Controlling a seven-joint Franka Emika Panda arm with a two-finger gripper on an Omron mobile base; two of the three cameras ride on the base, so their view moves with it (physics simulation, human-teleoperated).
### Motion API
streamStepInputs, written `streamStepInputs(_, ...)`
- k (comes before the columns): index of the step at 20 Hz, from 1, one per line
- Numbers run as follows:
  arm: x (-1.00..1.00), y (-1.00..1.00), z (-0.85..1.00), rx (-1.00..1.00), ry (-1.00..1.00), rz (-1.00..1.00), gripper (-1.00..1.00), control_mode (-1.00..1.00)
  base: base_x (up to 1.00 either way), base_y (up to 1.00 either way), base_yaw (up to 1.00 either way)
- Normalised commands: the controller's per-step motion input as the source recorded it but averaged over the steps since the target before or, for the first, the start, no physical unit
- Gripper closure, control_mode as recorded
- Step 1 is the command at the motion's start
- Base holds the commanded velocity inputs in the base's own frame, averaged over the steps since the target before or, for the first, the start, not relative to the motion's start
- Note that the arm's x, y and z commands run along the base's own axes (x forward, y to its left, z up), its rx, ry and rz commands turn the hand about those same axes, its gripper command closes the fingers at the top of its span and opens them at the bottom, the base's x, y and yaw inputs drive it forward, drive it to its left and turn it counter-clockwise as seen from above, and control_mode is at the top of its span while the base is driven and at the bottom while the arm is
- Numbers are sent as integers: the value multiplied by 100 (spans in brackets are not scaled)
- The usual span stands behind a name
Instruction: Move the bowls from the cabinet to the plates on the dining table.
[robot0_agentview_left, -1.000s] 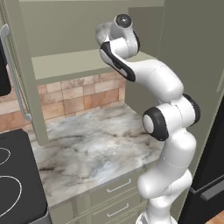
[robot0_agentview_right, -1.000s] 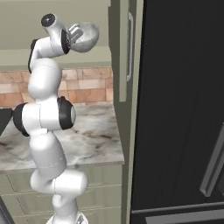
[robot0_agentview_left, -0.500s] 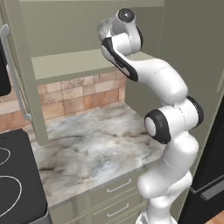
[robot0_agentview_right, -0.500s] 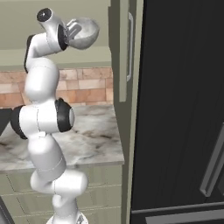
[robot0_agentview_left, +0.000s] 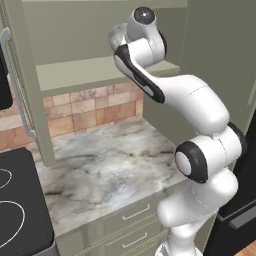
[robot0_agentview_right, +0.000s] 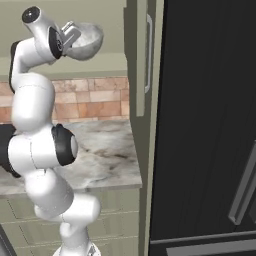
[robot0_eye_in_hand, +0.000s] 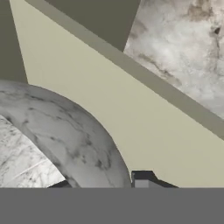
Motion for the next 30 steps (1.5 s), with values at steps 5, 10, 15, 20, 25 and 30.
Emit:
streamStepInputs(5,-84,-28,-6,-6,0,11,100,-100,0,0,0)
streamStepInputs(10,-87,-35,-6,-6,0,11,100,-100,0,0,0)
streamStepInputs(15,-78,-36,-32,-8,0,13,100,-100,0,0,0)
streamStepInputs(20,-68,-29,-54,-10,0,15,100,-100,0,0,0)
streamStepInputs(25,-55,-26,-37,-10,0,14,100,-100,0,0,0)
streamStepInputs(30,-51,-29,-43,-11,0,14,100,-100,0,0,0)
